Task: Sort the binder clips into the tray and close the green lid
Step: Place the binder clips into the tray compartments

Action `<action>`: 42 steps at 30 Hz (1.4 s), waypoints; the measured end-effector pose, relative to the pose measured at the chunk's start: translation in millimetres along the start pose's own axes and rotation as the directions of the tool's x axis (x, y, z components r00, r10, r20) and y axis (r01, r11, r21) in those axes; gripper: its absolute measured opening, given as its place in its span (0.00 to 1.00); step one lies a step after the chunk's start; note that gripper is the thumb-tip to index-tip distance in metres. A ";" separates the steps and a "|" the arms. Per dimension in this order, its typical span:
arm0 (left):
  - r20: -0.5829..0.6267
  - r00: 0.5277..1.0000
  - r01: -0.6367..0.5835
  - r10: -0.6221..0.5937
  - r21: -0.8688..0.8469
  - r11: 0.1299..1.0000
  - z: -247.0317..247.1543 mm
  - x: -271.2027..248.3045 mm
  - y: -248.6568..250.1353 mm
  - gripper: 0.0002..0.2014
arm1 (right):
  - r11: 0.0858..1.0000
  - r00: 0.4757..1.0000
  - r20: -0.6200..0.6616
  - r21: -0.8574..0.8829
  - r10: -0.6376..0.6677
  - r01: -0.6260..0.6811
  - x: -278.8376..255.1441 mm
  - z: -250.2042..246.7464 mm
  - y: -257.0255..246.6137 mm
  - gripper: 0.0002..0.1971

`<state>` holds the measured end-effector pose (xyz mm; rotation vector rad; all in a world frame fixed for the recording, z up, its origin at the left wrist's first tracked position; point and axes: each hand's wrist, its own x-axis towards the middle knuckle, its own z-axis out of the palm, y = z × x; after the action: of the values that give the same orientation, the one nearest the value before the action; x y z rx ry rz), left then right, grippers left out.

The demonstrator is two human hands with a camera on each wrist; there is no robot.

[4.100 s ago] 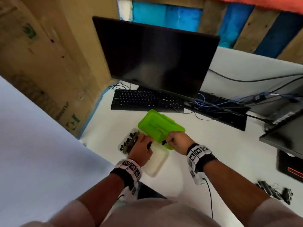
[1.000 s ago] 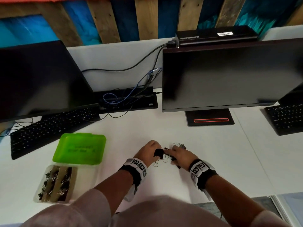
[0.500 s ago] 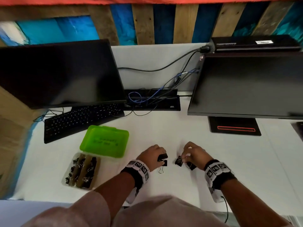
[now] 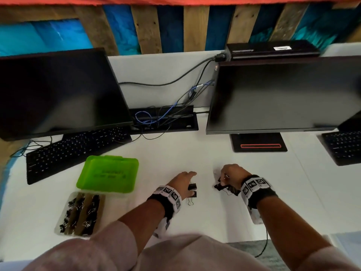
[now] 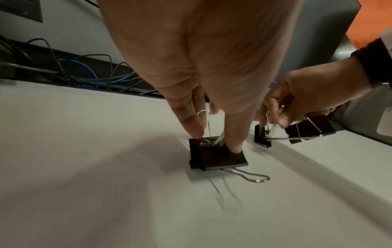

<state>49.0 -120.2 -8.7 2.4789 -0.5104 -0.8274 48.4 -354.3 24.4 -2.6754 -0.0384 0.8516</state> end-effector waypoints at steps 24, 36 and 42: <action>-0.477 0.804 0.260 -0.355 -0.255 0.931 -46.2 -184.0 -133.0 0.31 | 0.753 0.761 0.098 -0.108 -0.642 0.649 51.1 41.6 -272.0 0.05; -0.430 0.781 0.303 -0.453 -0.373 0.877 -17.5 -223.0 -164.0 0.34 | 0.558 0.629 0.384 -0.289 -0.676 0.777 49.5 86.5 -351.5 0.09; -0.472 0.758 0.247 -0.450 -0.431 0.868 -14.2 -228.0 -168.4 0.24 | 0.657 0.649 0.428 -0.153 -0.629 0.738 56.6 86.2 -355.2 0.17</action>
<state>-80.0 131.6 14.5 2.3450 0.3104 -0.2334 72.3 14.5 40.5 -2.3781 -1.3137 1.0663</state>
